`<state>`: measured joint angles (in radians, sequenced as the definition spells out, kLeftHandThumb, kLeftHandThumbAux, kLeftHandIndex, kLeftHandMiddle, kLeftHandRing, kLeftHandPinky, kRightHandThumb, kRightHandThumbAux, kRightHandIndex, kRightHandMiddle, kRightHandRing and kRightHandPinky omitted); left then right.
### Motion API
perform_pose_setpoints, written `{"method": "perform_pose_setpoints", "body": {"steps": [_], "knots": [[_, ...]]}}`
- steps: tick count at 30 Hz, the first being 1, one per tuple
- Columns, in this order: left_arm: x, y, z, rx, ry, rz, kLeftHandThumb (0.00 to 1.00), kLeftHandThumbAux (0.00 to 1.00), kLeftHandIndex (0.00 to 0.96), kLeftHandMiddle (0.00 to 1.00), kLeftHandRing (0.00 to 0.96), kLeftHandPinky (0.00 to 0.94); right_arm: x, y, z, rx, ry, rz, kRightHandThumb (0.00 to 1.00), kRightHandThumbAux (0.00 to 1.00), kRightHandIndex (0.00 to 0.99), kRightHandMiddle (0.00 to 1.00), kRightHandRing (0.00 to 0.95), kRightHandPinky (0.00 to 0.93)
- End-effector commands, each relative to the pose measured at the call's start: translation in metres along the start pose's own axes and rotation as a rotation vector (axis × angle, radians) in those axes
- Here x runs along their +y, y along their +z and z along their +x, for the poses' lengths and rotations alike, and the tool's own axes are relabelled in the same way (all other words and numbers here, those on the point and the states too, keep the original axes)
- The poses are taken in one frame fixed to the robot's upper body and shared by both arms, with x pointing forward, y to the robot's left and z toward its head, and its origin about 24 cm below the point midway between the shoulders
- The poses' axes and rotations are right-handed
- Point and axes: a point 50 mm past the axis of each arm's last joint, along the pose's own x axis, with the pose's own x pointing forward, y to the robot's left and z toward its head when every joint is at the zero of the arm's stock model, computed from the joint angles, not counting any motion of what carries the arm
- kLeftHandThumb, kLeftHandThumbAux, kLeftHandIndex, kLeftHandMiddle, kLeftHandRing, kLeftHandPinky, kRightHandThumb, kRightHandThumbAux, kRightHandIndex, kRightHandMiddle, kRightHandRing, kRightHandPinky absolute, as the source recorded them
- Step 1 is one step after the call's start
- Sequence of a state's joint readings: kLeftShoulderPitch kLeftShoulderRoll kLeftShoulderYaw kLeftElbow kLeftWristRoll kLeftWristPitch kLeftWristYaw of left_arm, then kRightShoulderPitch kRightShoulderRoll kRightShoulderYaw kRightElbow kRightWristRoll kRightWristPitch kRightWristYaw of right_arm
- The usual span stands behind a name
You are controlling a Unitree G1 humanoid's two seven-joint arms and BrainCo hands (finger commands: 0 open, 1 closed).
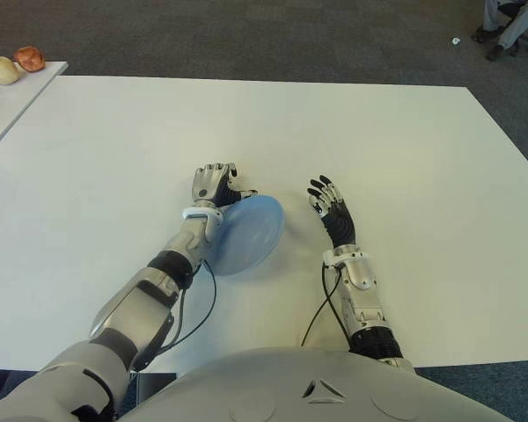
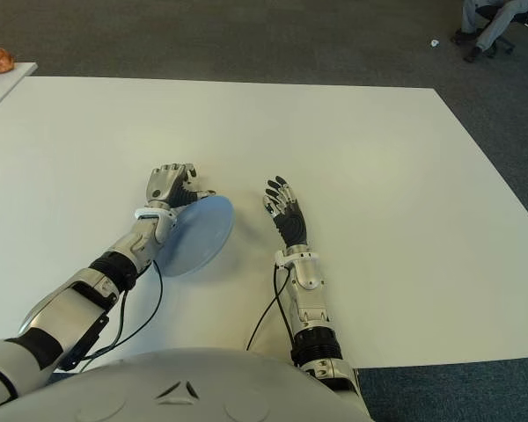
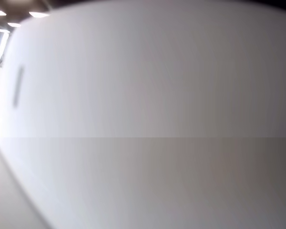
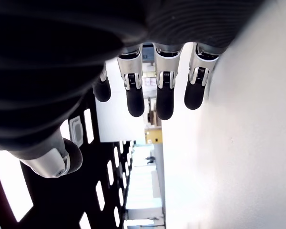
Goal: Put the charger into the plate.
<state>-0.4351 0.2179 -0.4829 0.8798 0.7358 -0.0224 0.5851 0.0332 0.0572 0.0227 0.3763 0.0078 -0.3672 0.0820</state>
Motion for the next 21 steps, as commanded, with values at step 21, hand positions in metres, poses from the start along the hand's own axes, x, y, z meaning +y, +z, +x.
{"method": "perform_pose_setpoints", "body": {"steps": [21], "knots": [[-0.0091, -0.0088, -0.0149, -0.004, -0.017, -0.014, 0.750, 0.698, 0.442, 0.867, 0.866, 0.853, 0.0025, -0.0147, -0.0087, 0.082, 0.004, 0.033, 0.000, 0.541, 0.079, 0.187, 0.173, 0.175]]}}
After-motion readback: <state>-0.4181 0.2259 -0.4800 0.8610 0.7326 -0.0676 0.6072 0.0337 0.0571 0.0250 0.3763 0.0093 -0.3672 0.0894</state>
